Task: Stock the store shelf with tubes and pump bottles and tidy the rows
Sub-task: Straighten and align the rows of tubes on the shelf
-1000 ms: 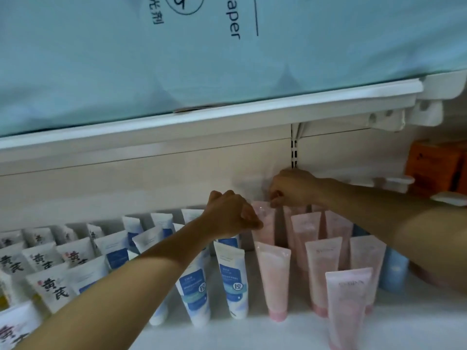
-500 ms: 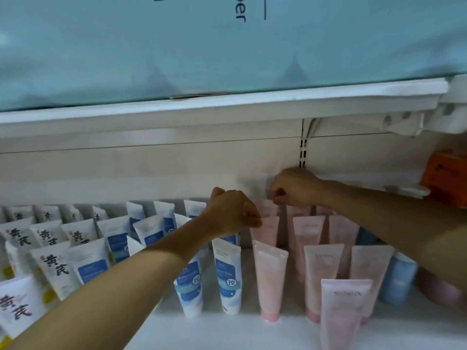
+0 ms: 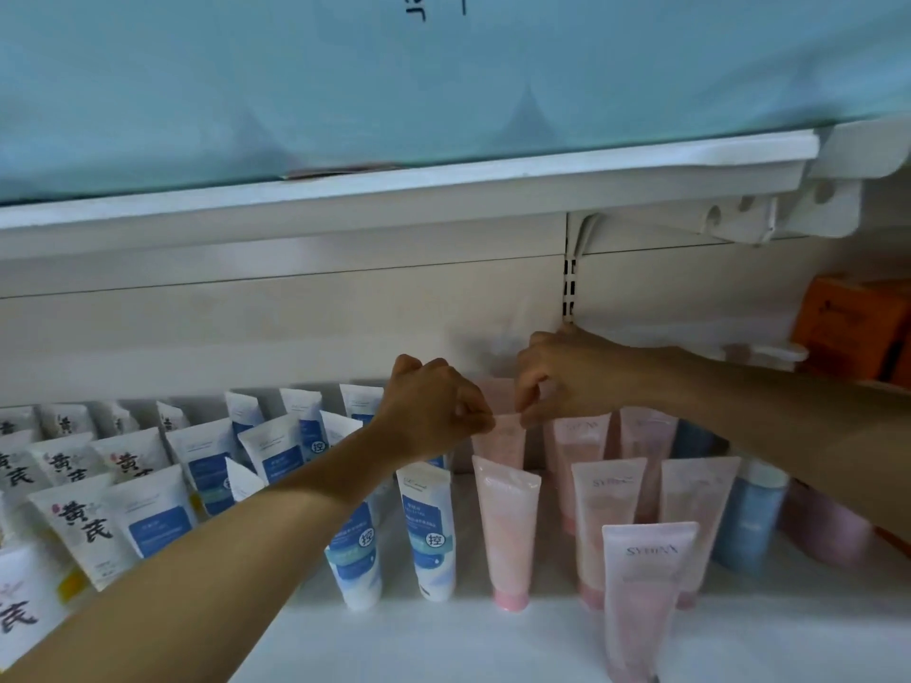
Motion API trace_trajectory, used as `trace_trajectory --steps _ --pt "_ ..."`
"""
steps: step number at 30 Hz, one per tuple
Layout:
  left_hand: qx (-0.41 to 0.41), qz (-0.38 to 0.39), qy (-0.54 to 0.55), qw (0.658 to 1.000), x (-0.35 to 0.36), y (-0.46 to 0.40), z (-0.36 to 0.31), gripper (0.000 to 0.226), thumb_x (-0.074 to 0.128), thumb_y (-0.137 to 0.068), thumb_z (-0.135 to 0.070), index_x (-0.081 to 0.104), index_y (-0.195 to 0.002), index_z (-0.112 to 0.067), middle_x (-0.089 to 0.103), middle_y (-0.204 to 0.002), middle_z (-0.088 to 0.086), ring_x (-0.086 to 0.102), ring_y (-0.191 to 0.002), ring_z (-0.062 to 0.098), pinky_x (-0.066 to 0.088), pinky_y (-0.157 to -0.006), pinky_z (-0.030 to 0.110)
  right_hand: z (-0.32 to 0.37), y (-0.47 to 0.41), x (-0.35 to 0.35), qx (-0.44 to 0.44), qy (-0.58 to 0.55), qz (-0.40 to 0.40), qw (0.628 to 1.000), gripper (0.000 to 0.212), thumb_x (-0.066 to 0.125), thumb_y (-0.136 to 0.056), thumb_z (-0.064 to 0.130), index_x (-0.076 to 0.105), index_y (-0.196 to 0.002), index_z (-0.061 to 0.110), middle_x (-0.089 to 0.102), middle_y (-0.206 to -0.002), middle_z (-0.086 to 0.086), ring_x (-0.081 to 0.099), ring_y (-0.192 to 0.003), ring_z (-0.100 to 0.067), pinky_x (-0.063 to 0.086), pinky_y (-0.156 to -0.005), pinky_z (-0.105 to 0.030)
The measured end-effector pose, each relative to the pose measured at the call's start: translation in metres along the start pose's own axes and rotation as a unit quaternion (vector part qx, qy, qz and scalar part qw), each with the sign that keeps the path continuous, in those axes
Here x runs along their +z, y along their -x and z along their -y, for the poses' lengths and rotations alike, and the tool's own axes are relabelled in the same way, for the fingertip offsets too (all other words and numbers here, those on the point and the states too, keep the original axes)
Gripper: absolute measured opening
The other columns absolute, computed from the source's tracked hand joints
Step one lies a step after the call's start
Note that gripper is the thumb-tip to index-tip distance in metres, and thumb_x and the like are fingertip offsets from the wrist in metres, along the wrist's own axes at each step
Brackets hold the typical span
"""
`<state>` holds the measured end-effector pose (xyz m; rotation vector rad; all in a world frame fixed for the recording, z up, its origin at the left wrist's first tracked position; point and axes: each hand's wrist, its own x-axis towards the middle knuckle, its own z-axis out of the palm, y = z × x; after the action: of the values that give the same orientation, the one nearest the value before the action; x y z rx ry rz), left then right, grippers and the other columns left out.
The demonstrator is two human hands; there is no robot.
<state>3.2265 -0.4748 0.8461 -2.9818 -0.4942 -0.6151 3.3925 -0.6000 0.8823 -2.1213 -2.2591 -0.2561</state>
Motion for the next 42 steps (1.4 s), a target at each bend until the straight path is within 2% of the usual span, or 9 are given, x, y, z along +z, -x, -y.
trace_trajectory --steps 9,16,18,20,22,25,29,33,42 --pt "0.004 0.010 0.019 1.000 -0.001 0.001 -0.008 0.020 0.059 -0.089 -0.047 0.075 -0.096 -0.036 0.072 -0.097 -0.018 0.053 -0.100 0.005 0.026 -0.097 0.035 0.001 0.012 0.008 0.010 -0.005 -0.030 0.999 0.011 0.068 -0.086 0.036 0.073 -0.086 0.026 0.050 -0.074 0.022 0.040 -0.077 0.004 0.021 -0.074 -0.023" --pt "0.008 0.005 0.064 0.998 -0.016 0.008 -0.010 0.024 0.052 -0.096 -0.043 0.073 -0.106 -0.036 0.069 -0.109 -0.019 0.056 -0.104 0.006 0.028 -0.098 0.034 0.004 0.018 0.008 0.018 -0.039 -0.039 0.998 0.010 0.070 -0.084 0.035 0.075 -0.090 0.028 0.068 -0.087 0.016 0.061 -0.083 -0.005 0.046 -0.081 -0.028" --pt "0.026 -0.014 0.131 0.991 -0.024 0.017 -0.007 0.024 0.053 -0.095 -0.045 0.073 -0.103 -0.036 0.067 -0.102 -0.021 0.057 -0.096 0.002 0.035 -0.095 0.032 0.003 0.020 0.007 0.016 -0.040 -0.045 0.998 0.011 0.069 -0.085 0.036 0.075 -0.090 0.029 0.069 -0.088 0.018 0.060 -0.084 -0.003 0.044 -0.080 -0.025" --pt "0.052 0.005 0.189 0.981 -0.033 0.030 -0.005 0.018 0.062 -0.090 -0.044 0.075 -0.100 -0.035 0.065 -0.093 -0.023 0.058 -0.092 -0.002 0.039 -0.090 0.022 0.003 0.022 0.005 0.017 -0.036 -0.049 0.998 0.012 0.067 -0.087 0.037 0.075 -0.092 0.029 0.068 -0.087 0.019 0.059 -0.084 -0.003 0.036 -0.074 -0.016" --pt "0.079 0.029 0.187 0.979 -0.035 0.040 -0.003 0.021 0.067 -0.081 -0.053 0.074 -0.097 -0.040 0.067 -0.092 -0.025 0.057 -0.096 -0.003 0.037 -0.092 0.021 0.003 0.023 0.005 0.015 -0.036 -0.053 0.998 0.014 0.066 -0.088 0.038 0.075 -0.092 0.030 0.066 -0.084 0.019 0.059 -0.082 -0.004 0.030 -0.068 -0.011" --pt "0.085 0.046 0.123 0.988 -0.031 0.047 -0.007 0.024 0.066 -0.078 -0.059 0.070 -0.098 -0.047 0.066 -0.099 -0.032 0.052 -0.101 -0.003 0.030 -0.099 0.031 0.006 0.021 0.009 0.014 -0.040 -0.058 0.997 0.016 0.066 -0.087 0.040 0.075 -0.091 0.028 0.066 -0.082 0.016 0.059 -0.077 -0.006 0.031 -0.068 -0.014" --pt "0.082 0.040 0.107 0.990 -0.028 0.048 -0.016 0.009 0.068 -0.084 -0.048 0.071 -0.092 -0.048 0.068 -0.094 -0.028 0.052 -0.097 0.000 0.028 -0.099 0.029 0.011 0.014 0.014 0.018 -0.031 -0.063 0.997 0.020 0.066 -0.085 0.045 0.074 -0.086 0.026 0.066 -0.083 0.012 0.055 -0.082 -0.009 0.027 -0.077 -0.025" --pt "0.051 0.036 0.112 0.992 -0.028 0.050 -0.024 0.006 0.068 -0.083 -0.047 0.072 -0.087 -0.045 0.070 -0.091 -0.020 0.051 -0.095 0.000 0.026 -0.094 0.024 0.012 0.011 0.015 0.022 -0.021 -0.062 0.998 0.018 0.067 -0.087 0.041 0.074 -0.086 0.024 0.066 -0.082 0.012 0.052 -0.082 -0.006 0.023 -0.079 -0.025" --pt "0.022 0.038 0.115 0.992 -0.032 0.058 -0.041 0.009 0.066 -0.087 -0.038 0.075 -0.089 -0.036 0.069 -0.091 -0.021 0.047 -0.096 -0.003 0.022 -0.097 0.023 0.010 0.010 0.018 0.016 -0.016 -0.067 0.997 0.020 0.067 -0.087 0.040 0.074 -0.084 0.021 0.058 -0.073 0.014 0.051 -0.078 -0.006 0.022 -0.075 -0.024"
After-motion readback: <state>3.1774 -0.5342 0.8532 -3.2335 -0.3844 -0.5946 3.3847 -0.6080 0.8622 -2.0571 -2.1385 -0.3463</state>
